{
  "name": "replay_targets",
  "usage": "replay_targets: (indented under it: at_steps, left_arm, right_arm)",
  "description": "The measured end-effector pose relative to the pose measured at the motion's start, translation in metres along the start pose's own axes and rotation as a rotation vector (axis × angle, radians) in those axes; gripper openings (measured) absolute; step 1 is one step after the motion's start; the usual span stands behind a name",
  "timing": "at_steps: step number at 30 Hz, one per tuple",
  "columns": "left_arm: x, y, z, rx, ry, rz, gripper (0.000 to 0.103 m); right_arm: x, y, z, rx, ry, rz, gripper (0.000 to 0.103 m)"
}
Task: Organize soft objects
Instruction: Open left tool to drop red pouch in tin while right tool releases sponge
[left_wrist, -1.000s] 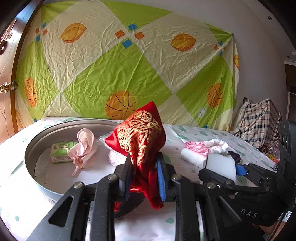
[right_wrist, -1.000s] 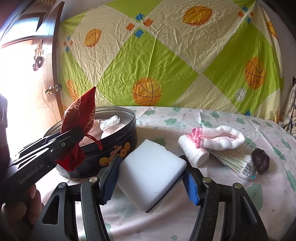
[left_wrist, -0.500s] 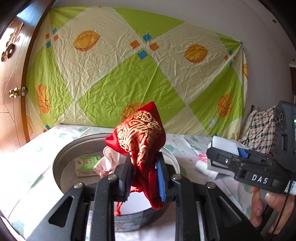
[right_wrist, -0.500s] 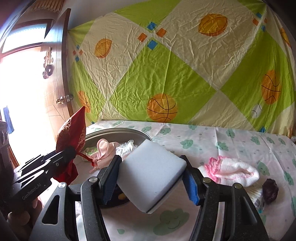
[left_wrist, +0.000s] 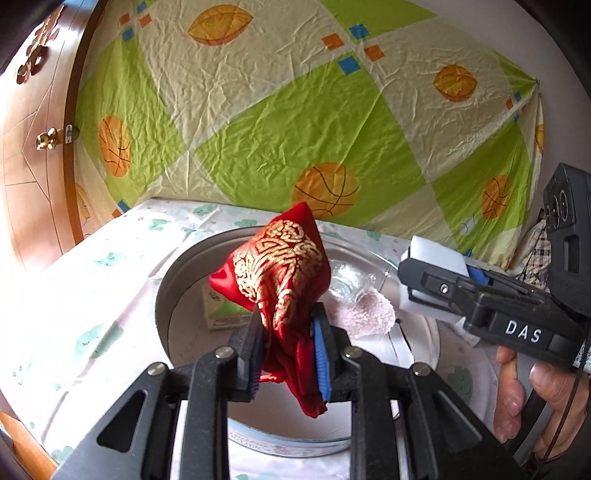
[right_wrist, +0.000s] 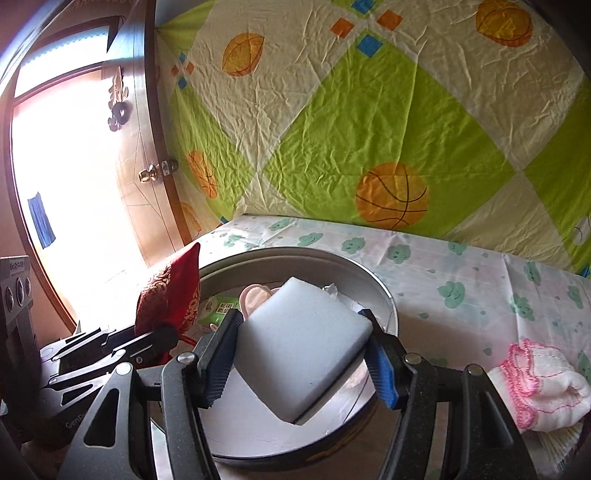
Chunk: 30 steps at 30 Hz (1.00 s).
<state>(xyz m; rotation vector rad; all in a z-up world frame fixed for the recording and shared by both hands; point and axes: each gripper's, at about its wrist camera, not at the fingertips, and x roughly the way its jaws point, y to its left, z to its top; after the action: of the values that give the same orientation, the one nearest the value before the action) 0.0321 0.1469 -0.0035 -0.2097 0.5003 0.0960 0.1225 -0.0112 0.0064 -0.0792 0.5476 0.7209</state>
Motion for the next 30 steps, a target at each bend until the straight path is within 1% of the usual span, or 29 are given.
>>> replay_targets:
  at_steps: [4,7,9,10,11,12,13,14,15,17,19,25,26,28,30]
  left_arm:
    - [0.004,0.003,-0.003,0.004,0.015,0.013,0.022]
    - [0.007,0.005,-0.004,0.003,0.028,0.019,0.022]
    - [0.009,0.005,-0.006,0.004,0.036,0.026,0.024]
    - [0.009,0.005,-0.006,0.006,0.04,0.03,0.031]
    - [0.009,0.005,-0.007,0.008,0.042,0.036,0.033]
    - [0.009,0.005,-0.007,0.006,0.039,0.037,0.037]
    - [0.008,0.005,-0.008,0.002,0.038,0.045,0.048]
    - [0.007,0.006,-0.008,-0.001,0.034,0.051,0.056]
    - [0.005,0.006,-0.008,-0.004,0.026,0.054,0.06]
    - [0.002,0.007,-0.007,-0.011,0.016,0.062,0.07]
    - [-0.001,0.006,-0.006,-0.014,0.01,0.064,0.073]
    - [-0.006,-0.008,-0.004,-0.001,-0.01,0.052,0.073]
    - [-0.006,-0.013,-0.004,0.003,-0.01,0.046,0.077]
    - [-0.006,-0.023,-0.004,0.013,-0.011,0.033,0.083]
    - [-0.007,-0.035,-0.005,0.032,-0.018,0.02,0.083]
  right_arm:
    - [0.015,0.006,-0.006,-0.009,0.043,0.016,0.065]
    - [0.02,0.006,-0.01,0.002,0.057,0.034,0.068]
    - [0.022,0.007,-0.011,0.01,0.068,0.052,0.069]
    - [0.022,0.007,-0.012,0.011,0.07,0.054,0.071]
    - [0.022,0.007,-0.012,0.011,0.069,0.049,0.074]
    - [0.022,0.007,-0.012,0.014,0.068,0.046,0.075]
    - [0.02,0.007,-0.013,0.014,0.067,0.049,0.076]
    - [0.019,0.007,-0.013,0.013,0.066,0.048,0.078]
    - [0.017,0.007,-0.013,0.012,0.064,0.041,0.078]
    - [0.012,0.003,-0.013,0.019,0.056,0.031,0.079]
    - [0.006,-0.002,-0.014,0.037,0.048,0.03,0.08]
    - [-0.017,-0.017,-0.018,0.055,0.025,0.007,0.08]
    - [-0.022,-0.021,-0.018,0.065,0.02,0.003,0.08]
    - [-0.033,-0.029,-0.021,0.08,0.008,-0.003,0.08]
    - [-0.043,-0.036,-0.023,0.082,-0.003,-0.02,0.08]
